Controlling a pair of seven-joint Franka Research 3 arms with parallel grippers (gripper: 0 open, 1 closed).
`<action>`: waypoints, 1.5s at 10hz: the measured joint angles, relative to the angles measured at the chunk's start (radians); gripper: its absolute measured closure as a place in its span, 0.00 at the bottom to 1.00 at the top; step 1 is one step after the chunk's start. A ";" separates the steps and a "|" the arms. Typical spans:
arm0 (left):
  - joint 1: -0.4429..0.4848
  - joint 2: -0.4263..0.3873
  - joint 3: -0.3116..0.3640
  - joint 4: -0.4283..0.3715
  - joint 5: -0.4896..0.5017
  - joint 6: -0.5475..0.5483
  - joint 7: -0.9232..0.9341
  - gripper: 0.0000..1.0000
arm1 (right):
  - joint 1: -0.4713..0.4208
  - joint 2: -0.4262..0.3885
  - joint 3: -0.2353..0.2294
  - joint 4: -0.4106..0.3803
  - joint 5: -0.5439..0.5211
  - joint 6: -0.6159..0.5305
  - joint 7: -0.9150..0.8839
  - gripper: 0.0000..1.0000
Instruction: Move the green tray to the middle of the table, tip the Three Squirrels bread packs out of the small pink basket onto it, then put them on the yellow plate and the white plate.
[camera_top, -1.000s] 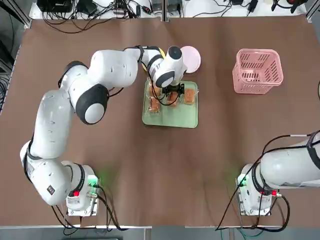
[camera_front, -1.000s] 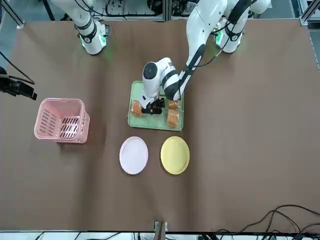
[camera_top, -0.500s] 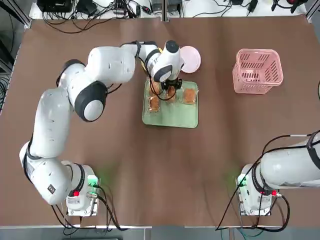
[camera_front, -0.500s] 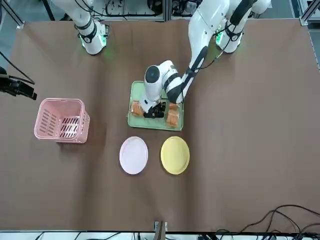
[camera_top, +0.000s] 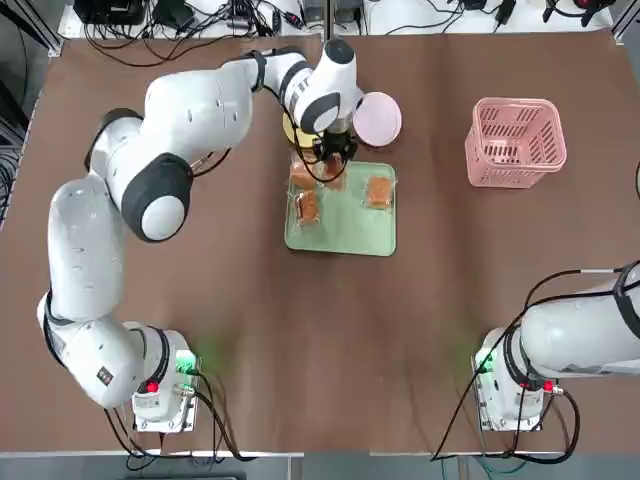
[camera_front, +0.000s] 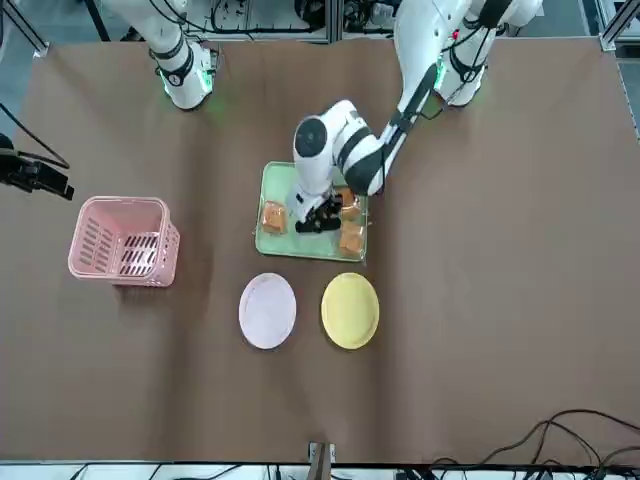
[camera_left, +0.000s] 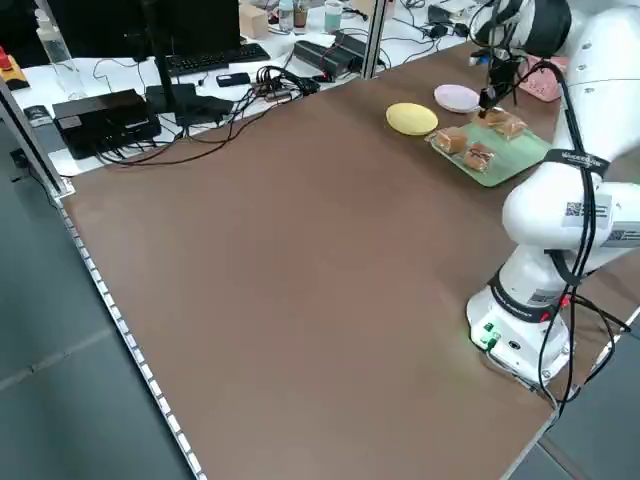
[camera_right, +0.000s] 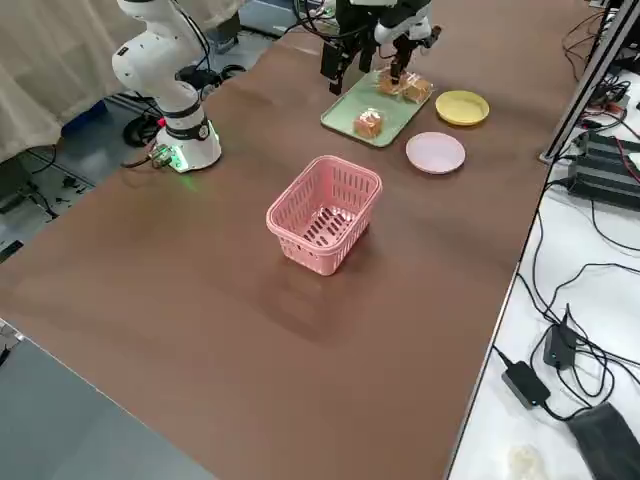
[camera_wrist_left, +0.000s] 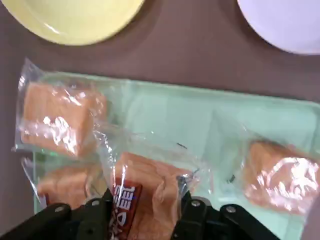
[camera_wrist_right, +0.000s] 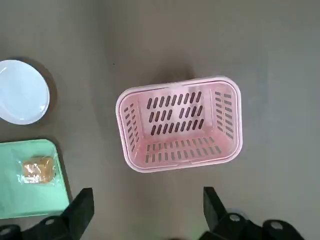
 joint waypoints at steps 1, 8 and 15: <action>-0.041 0.001 -0.002 -0.006 -0.003 0.015 -0.041 0.52 | -0.001 0.000 -0.001 0.000 0.000 -0.001 -0.007 0.03; -0.204 0.096 0.007 0.034 -0.013 0.149 -0.290 0.52 | -0.008 0.000 -0.002 0.000 -0.001 -0.001 -0.020 0.03; -0.199 0.214 0.041 0.149 -0.014 0.239 -0.338 0.52 | -0.036 0.001 -0.007 -0.005 -0.009 0.027 -0.021 0.03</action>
